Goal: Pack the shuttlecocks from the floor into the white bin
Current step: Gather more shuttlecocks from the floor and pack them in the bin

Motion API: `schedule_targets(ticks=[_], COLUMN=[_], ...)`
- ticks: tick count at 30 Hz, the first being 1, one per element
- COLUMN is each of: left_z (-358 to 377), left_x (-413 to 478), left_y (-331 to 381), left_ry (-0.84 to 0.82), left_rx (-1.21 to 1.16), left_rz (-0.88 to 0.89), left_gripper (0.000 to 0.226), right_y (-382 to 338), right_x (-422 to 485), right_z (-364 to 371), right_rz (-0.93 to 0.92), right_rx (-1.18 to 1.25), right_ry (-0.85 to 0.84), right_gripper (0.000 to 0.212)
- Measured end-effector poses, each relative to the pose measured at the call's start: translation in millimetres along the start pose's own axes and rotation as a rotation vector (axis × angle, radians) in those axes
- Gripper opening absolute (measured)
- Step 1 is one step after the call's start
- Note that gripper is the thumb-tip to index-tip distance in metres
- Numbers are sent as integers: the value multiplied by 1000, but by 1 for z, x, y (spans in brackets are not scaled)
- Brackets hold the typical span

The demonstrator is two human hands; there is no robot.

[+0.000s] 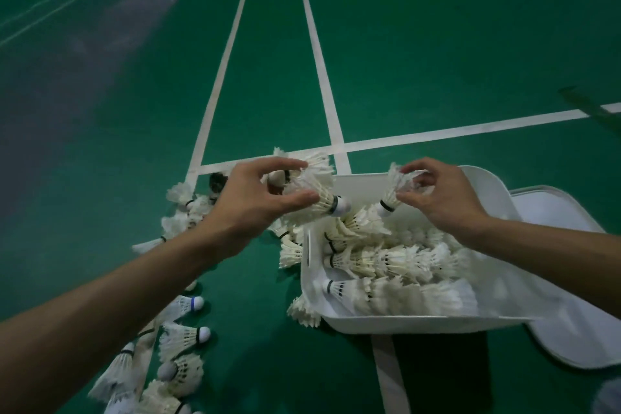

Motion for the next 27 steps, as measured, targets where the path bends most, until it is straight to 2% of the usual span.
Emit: schedule_targets(ticks=[10,17,27], left_z=[37,44,46], left_x=[15,14,21], left_y=[-34,-49,-52], left_ry=[-93,-117,-123], left_rx=[53,88,92], left_rz=[-110,-136,-124], left_gripper=[57,54,58], right_y=[54,61,61], right_x=[17,23,31], right_z=[10,39,62], right_rz=[222,254,249], right_rx=[-96,-147,-101], right_ry=[90,24,-64], right_gripper=[36,40,39])
Point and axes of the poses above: each hand's wrist, its own x-axis towards the middle knuckle, its own z-axis out of the palm, y = z × x, the point moved 2 cm from there along x, towards the middle knuckle, and after that the axes turned 8 degrees about -x, right-handed, at the moved point
